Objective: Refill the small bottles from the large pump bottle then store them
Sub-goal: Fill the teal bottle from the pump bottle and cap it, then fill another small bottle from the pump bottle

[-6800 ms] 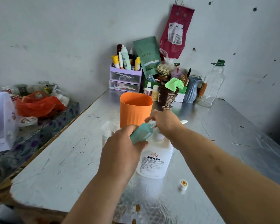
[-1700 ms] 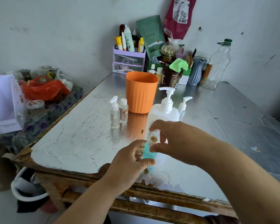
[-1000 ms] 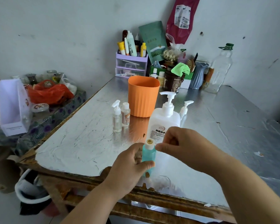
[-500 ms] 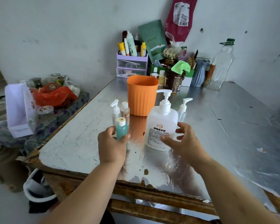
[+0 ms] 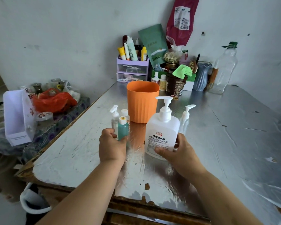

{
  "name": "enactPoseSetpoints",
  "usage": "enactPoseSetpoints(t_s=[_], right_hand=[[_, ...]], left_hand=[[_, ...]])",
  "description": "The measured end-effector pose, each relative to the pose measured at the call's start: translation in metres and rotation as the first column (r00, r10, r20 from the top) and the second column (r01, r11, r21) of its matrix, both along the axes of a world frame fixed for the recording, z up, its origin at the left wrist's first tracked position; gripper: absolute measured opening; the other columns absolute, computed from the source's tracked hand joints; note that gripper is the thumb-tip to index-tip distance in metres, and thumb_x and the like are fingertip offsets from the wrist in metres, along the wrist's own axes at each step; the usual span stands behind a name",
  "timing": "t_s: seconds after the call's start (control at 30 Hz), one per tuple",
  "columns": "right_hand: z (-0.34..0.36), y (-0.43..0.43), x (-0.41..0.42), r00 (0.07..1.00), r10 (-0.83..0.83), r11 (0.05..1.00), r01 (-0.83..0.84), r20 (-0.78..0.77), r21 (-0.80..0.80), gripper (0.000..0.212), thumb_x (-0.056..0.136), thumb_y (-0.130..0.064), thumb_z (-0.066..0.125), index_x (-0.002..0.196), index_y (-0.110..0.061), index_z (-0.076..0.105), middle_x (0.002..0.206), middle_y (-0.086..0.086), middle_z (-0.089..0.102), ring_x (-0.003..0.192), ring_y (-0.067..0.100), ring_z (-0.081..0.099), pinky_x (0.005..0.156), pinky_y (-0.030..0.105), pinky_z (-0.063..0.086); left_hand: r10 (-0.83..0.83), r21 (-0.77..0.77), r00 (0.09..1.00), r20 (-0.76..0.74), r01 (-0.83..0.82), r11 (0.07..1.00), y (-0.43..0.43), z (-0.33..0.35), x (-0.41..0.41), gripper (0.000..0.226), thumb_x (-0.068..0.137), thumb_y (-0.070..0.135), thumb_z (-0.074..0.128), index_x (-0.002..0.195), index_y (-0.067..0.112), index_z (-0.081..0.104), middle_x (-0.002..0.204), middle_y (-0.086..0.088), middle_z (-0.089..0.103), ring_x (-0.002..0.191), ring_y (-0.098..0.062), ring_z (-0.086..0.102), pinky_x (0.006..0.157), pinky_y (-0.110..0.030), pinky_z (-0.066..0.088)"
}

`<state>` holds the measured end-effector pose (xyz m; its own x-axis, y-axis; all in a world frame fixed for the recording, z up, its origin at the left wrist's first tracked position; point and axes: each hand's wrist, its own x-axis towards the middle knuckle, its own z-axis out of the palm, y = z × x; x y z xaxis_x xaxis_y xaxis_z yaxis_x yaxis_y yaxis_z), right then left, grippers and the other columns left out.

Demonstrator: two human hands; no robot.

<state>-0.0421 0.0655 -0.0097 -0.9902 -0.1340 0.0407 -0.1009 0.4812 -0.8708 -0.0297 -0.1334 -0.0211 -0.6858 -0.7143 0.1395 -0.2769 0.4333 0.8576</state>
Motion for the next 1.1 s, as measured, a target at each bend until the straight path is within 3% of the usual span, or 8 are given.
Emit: enactPoseSetpoints(t_s=[0.13,0.23,0.3,0.4,0.6,0.7,0.9,1.1], right_hand=[[-0.004,0.002,-0.007,0.998,0.027,0.996,-0.031,0.061,0.079,0.069,0.056,-0.048,0.081,0.114,-0.034,0.045,0.103,-0.01,0.063,0.095,0.012,0.063,0.082,0.035,0.056],[-0.001,0.011,-0.01,0.987,0.073,0.987,-0.092,0.145,0.131,0.061,0.069,-0.023,0.067,0.123,-0.033,0.042,0.116,-0.005,0.059,0.098,0.014,0.06,0.077,0.032,0.055],[0.006,0.019,-0.015,0.992,-0.019,0.998,0.011,0.127,0.061,0.058,0.083,-0.007,0.054,0.136,-0.025,0.039,0.128,-0.004,0.053,0.093,0.011,0.058,0.068,0.026,0.051],[0.016,0.028,-0.035,0.964,-0.262,0.964,0.263,0.032,-0.023,0.055,0.086,-0.005,0.052,0.139,-0.014,0.038,0.132,0.002,0.051,0.092,0.018,0.054,0.062,0.024,0.043],[0.025,0.022,-0.074,0.972,-0.227,0.961,0.234,0.062,-0.144,0.081,0.083,-0.023,0.072,0.148,-0.022,0.024,0.144,-0.001,0.044,0.121,0.022,0.049,0.092,0.034,0.043],[0.02,0.016,-0.086,0.963,-0.217,0.937,0.252,0.16,-0.242,0.081,0.076,-0.026,0.077,0.144,-0.023,0.033,0.133,0.004,0.055,0.114,0.023,0.055,0.095,0.039,0.043],[0.015,0.022,-0.056,0.915,-0.388,0.902,0.402,0.11,-0.16,0.031,0.086,-0.025,0.064,0.11,-0.009,0.054,0.089,0.004,0.06,0.067,0.016,0.055,0.06,0.027,0.044],[0.015,0.039,0.006,0.913,-0.404,0.897,0.408,0.058,-0.172,0.035,0.082,-0.033,0.07,0.098,-0.005,0.056,0.075,0.001,0.054,0.06,0.016,0.048,0.055,0.028,0.04]], left_hand=[[-0.023,-0.041,0.999,0.032,0.024,0.999,0.002,0.001,0.001,0.035,0.084,0.031,0.074,0.106,0.018,0.051,0.112,-0.005,0.065,0.097,-0.025,0.064,0.073,-0.028,0.048],[-0.051,-0.099,0.998,0.044,0.055,0.994,0.001,-0.005,0.005,0.029,0.086,0.032,0.072,0.101,0.018,0.051,0.109,-0.005,0.065,0.088,-0.02,0.06,0.072,-0.029,0.051],[-0.074,-0.114,0.997,0.033,0.077,0.991,0.0,-0.006,0.006,0.024,0.088,0.031,0.069,0.102,0.02,0.052,0.109,-0.003,0.065,0.087,-0.018,0.057,0.068,-0.025,0.047],[-0.136,-0.115,0.991,-0.013,0.133,0.984,0.004,-0.004,0.009,0.017,0.091,0.028,0.065,0.101,0.022,0.053,0.104,0.001,0.064,0.089,-0.018,0.06,0.071,-0.026,0.049],[-0.31,-0.132,0.938,-0.152,0.292,0.947,0.011,-0.001,0.014,0.011,0.094,0.022,0.061,0.095,0.022,0.051,0.08,0.019,0.054,0.072,0.003,0.052,0.063,-0.011,0.04],[-0.301,-0.104,0.933,-0.197,0.285,0.953,0.009,-0.001,0.013,0.011,0.093,0.02,0.062,0.092,0.023,0.051,0.076,0.017,0.057,0.071,0.001,0.054,0.062,-0.016,0.045],[-0.351,-0.12,0.905,-0.241,0.331,0.936,0.007,0.001,0.018,0.008,0.092,0.021,0.062,0.089,0.022,0.055,0.069,0.008,0.058,0.064,-0.007,0.056,0.056,-0.011,0.04],[-0.501,-0.236,0.831,-0.243,0.45,0.861,0.011,-0.002,0.028,0.01,0.091,0.032,0.062,0.085,0.024,0.061,0.062,0.011,0.059,0.064,-0.005,0.058,0.055,-0.017,0.044]])
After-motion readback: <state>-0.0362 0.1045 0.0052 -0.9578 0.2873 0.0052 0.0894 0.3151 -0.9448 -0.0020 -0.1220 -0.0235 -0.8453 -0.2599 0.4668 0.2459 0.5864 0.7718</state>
